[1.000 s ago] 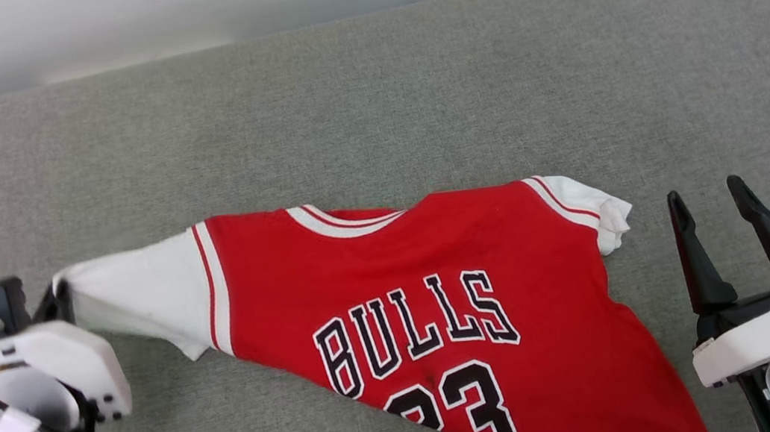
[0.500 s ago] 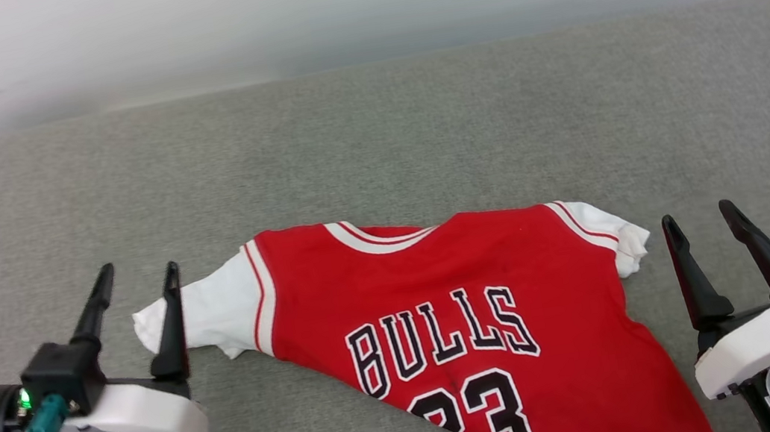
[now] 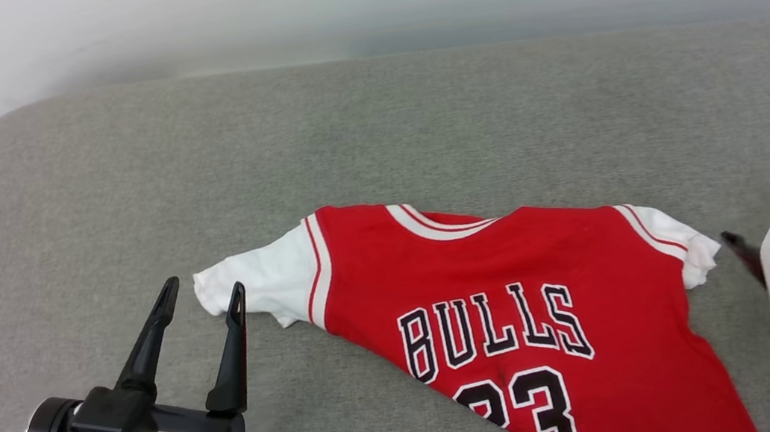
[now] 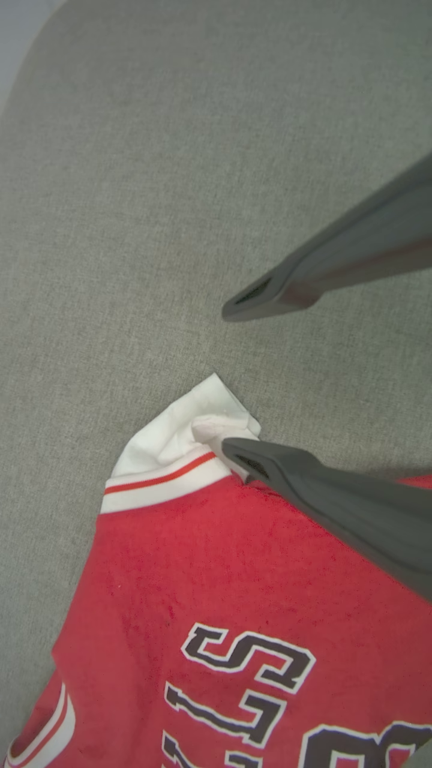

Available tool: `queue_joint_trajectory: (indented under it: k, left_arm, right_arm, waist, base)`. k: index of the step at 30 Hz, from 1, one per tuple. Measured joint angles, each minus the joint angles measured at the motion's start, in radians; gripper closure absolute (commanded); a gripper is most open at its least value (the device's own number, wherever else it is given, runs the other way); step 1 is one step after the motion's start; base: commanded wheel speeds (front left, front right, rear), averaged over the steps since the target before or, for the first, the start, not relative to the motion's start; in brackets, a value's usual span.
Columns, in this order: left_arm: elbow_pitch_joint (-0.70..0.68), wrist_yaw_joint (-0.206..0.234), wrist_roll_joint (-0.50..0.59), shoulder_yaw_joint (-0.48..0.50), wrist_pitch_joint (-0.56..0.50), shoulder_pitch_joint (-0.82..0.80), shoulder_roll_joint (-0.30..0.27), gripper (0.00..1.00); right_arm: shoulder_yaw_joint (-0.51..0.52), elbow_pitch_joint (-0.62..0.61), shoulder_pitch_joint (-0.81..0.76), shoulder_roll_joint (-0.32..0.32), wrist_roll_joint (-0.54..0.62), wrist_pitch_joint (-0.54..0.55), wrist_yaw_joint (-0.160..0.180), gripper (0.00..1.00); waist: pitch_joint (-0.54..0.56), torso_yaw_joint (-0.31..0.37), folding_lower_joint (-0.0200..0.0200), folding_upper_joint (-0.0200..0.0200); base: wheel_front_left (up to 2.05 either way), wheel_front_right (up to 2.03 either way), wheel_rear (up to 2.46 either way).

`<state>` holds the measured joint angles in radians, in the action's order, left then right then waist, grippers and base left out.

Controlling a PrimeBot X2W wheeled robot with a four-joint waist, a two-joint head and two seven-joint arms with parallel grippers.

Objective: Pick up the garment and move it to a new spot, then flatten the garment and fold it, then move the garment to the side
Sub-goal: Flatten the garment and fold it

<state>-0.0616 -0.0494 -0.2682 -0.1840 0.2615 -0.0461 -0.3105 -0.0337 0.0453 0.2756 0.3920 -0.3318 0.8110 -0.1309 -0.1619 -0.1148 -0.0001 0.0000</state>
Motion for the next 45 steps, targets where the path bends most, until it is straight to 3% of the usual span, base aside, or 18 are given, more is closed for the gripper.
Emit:
queue_joint_trajectory:
  k: [6, 13, 20, 21, 22, 26, 38, 42, 43, 44, 45]
  left_arm:
    - [-0.003, -0.013, 0.001, -0.007, 0.002, -0.026, 0.017, 0.0]
    - [0.004, -0.026, 0.009, -0.013, 0.002, -0.041, 0.035, 0.0]
    - [0.012, -0.03, 0.012, -0.009, 0.002, -0.042, 0.043, 0.0]
    - [0.015, -0.03, 0.013, -0.008, 0.002, -0.042, 0.043, 0.0]
    - [0.017, -0.031, 0.013, -0.007, 0.002, -0.042, 0.044, 0.0]
    - [0.029, -0.032, 0.017, -0.001, 0.002, -0.042, 0.048, 0.0]
    - [0.058, -0.044, 0.017, 0.009, 0.002, -0.032, 0.056, 0.0]
    - [0.067, -0.047, 0.016, 0.013, 0.002, -0.029, 0.057, 0.0]
    - [0.069, -0.048, 0.014, 0.014, 0.002, -0.029, 0.057, 0.0]
    - [0.071, -0.048, 0.013, 0.015, 0.002, -0.029, 0.057, 0.0]
    - [0.073, -0.048, 0.012, 0.016, 0.002, -0.029, 0.058, 0.0]
  right_arm:
    - [0.003, 0.105, 0.092, 0.031, -0.029, 0.113, 0.0, 0.0]
    - [-0.05, 0.25, 0.129, 0.039, -0.038, 0.113, 0.0, 0.0]
    - [-0.122, 0.308, 0.12, 0.064, -0.093, 0.059, 0.001, 0.0]
    - [-0.132, 0.312, 0.118, 0.069, -0.102, 0.048, 0.002, 0.56]
    - [-0.138, 0.316, 0.115, 0.073, -0.108, 0.036, 0.002, 1.0]
    - [-0.151, 0.332, 0.112, 0.09, -0.095, -0.058, 0.0, 1.0]
    - [-0.016, 0.372, 0.108, 0.186, 0.041, -0.269, -0.001, 1.0]
    - [-0.048, 0.375, 0.075, 0.207, 0.104, -0.309, 0.0, 1.0]
    - [-0.055, 0.379, 0.066, 0.203, 0.107, -0.312, 0.0, 0.6]
    - [-0.066, 0.377, 0.059, 0.199, 0.109, -0.326, 0.0, 0.0]
    - [-0.073, 0.375, 0.053, 0.191, 0.116, -0.343, 0.0, 0.0]
  waist:
    - [-0.027, -0.044, 0.0, 0.0]
    - [-0.065, -0.1, 0.0001, 0.0]
    - [-0.09, -0.126, 0.0, 0.0]
    - [-0.092, -0.127, 0.0, 0.0]
    - [-0.093, -0.127, 0.0, 0.0]
    - [-0.09, -0.118, 0.0001, 0.0]
    - [-0.046, -0.064, 0.0, 0.0]
    - [-0.041, -0.047, 0.0001, 0.0]
    - [-0.04, -0.043, 0.0, 0.0]
    - [-0.04, -0.038, 0.0001, 0.0]
    - [-0.039, -0.033, 0.0001, 0.0]
  base:
    - [0.0, 0.0, 0.0]
    - [0.0, 0.0, 0.0]
    - [0.0, 0.0, 0.0]
    - [0.0, 0.0, 0.0]
    - [0.0, 0.0, 0.0]
    - [0.0, 0.0, 0.0]
    - [0.0, 0.0, 0.0]
    - [0.0, 0.0, 0.0]
    - [0.0, 0.0, 0.0]
    - [0.0, 0.0, 0.0]
    - [0.0, 0.0, 0.0]
